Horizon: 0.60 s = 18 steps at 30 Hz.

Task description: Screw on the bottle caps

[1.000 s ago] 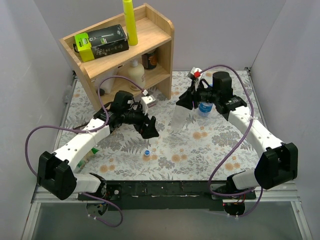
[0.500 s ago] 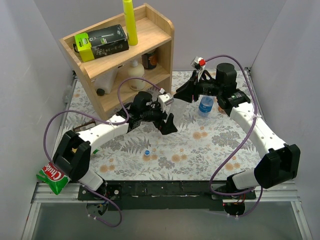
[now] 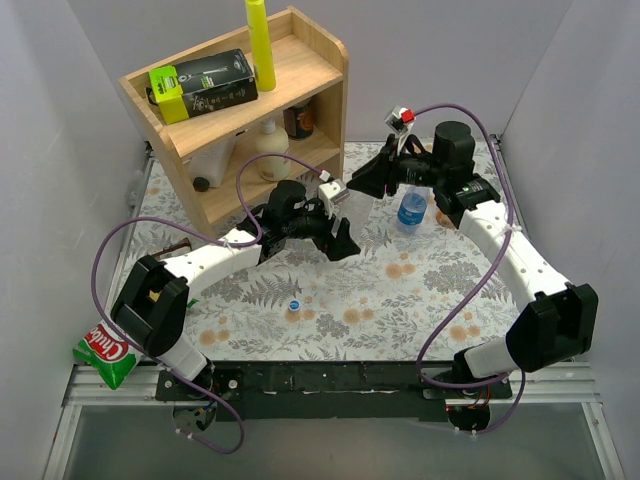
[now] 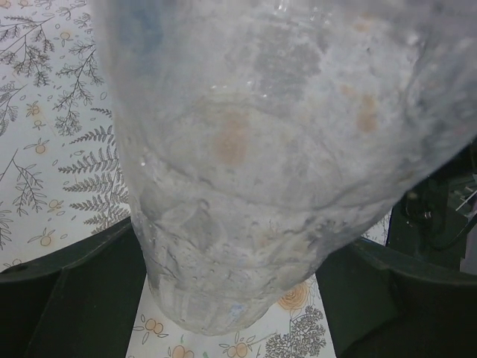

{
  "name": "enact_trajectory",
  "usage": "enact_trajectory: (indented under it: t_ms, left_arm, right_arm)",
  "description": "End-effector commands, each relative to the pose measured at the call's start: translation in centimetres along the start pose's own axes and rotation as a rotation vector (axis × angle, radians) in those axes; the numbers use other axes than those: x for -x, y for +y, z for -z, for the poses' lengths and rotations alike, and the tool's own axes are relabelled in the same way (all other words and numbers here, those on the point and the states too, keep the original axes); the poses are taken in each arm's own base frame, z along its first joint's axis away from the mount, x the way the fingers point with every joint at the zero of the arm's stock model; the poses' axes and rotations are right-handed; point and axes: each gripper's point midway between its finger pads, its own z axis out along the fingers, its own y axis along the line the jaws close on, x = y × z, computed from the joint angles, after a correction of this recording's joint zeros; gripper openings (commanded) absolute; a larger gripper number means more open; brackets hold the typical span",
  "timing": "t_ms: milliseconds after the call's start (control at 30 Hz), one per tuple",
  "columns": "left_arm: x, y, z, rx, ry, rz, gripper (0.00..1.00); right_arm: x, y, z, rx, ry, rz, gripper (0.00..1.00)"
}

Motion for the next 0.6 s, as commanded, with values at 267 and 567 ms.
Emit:
enact_trajectory:
  t_ms: [267,567]
  left_arm:
    - [2.8,-0.5,-0.3,-0.017,-0.080,-0.029,0.55]
    - [1.7,-0.4,-0.2,-0.002,-0.067,0.030,0.74]
  right_arm:
    - [0.5,0.5,-0.7,0.054,-0.006,-0.008,0.01]
    - [1.4,1.6,-1.1,0.095,-0.018,0.014,0.01]
